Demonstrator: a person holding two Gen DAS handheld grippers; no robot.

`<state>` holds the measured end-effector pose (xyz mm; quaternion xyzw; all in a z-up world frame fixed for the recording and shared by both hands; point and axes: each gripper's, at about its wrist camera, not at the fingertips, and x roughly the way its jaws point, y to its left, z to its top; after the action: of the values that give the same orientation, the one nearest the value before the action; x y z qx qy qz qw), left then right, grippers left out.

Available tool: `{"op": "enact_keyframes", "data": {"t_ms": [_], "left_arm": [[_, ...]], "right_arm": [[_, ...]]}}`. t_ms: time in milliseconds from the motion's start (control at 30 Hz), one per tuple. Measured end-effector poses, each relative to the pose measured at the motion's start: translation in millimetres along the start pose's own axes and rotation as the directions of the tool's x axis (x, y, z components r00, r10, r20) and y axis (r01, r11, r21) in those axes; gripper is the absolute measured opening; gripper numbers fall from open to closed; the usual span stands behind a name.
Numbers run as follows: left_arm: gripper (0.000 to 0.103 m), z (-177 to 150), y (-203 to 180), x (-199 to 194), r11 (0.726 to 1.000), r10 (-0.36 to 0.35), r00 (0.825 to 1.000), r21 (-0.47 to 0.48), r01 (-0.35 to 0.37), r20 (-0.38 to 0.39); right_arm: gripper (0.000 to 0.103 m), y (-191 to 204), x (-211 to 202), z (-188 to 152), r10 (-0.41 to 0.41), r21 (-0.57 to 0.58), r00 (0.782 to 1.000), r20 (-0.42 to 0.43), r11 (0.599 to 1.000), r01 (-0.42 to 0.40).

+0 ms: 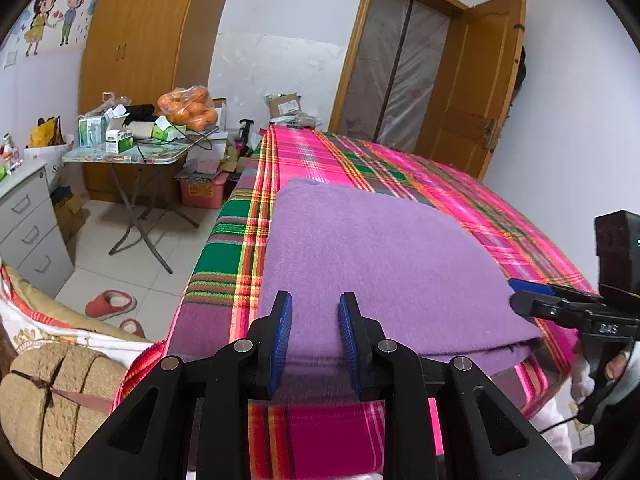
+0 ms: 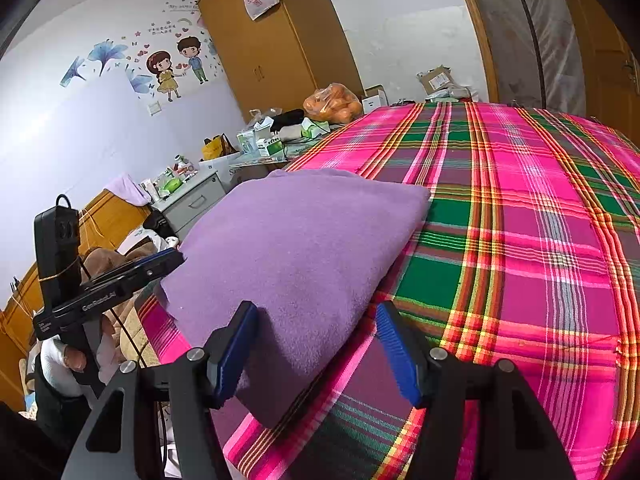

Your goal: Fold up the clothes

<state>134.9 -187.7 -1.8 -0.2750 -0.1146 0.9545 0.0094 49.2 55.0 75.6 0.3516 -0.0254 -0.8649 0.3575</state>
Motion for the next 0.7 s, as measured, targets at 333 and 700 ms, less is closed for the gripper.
{"op": "enact_keyframes", "data": {"t_ms": [333, 700], "left_arm": [[0.038, 12, 35, 9, 0.993, -0.086, 0.993, -0.091, 0.079, -0.081], [0.044, 29, 36, 35, 0.979, -0.188, 0.960, -0.119, 0.166, -0.206]], "right_arm": [[0.062, -25, 8, 8, 0.071, 0.155, 0.997, -0.033, 0.986, -0.065], [0.062, -41, 23, 19, 0.146, 0.259, 0.987, -0.068, 0.958, -0.124]]}}
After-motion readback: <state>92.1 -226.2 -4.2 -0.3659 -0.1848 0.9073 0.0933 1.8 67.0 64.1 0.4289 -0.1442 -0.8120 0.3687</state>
